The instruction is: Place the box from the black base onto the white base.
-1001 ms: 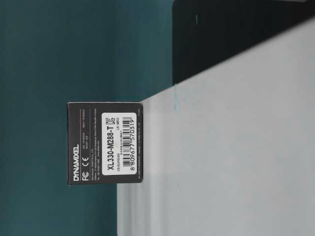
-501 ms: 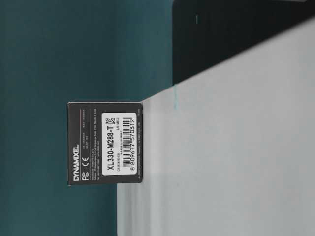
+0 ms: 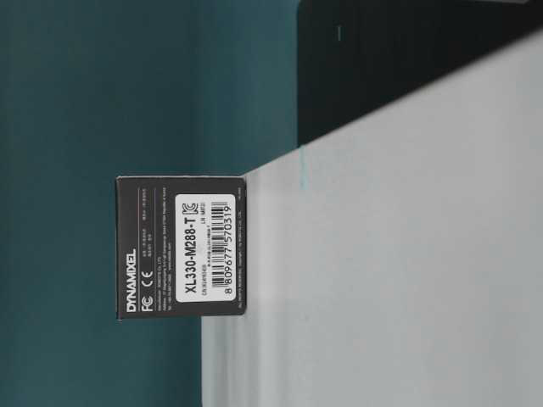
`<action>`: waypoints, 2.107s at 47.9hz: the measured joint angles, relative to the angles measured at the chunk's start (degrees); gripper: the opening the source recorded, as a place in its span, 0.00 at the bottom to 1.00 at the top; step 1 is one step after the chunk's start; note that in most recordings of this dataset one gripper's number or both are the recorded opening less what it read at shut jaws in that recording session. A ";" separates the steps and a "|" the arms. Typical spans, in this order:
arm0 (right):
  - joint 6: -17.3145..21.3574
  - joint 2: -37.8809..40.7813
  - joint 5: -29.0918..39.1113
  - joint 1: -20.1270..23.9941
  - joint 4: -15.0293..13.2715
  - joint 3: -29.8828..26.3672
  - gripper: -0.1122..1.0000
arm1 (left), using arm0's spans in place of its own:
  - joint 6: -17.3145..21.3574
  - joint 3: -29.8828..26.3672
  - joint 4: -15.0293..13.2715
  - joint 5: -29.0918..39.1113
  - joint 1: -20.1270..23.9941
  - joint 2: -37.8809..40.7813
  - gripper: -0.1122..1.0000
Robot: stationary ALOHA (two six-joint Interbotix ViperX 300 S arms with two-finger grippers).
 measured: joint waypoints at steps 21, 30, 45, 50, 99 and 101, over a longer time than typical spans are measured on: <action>-0.53 0.00 -3.69 0.00 0.00 1.41 0.99 | -0.35 0.53 0.00 -3.43 -0.09 -0.44 0.04; -0.62 -0.26 -5.45 0.00 0.00 1.85 0.99 | 0.18 1.49 0.00 -7.47 -0.09 -0.09 0.04; -2.29 -0.70 -6.59 1.23 -1.05 2.11 0.99 | 0.35 1.67 0.00 -9.32 -0.18 1.58 0.04; -4.04 -0.79 -6.59 1.23 -1.41 2.20 0.99 | 0.44 1.67 0.00 -10.55 -0.44 1.58 0.04; -4.57 -3.16 -7.38 1.23 -1.32 2.90 0.99 | 15.03 1.58 0.35 1.14 -3.87 -4.83 0.04; -4.57 -3.08 -7.38 1.23 -1.41 2.99 0.99 | 14.94 1.41 0.35 3.08 -3.87 -6.33 0.04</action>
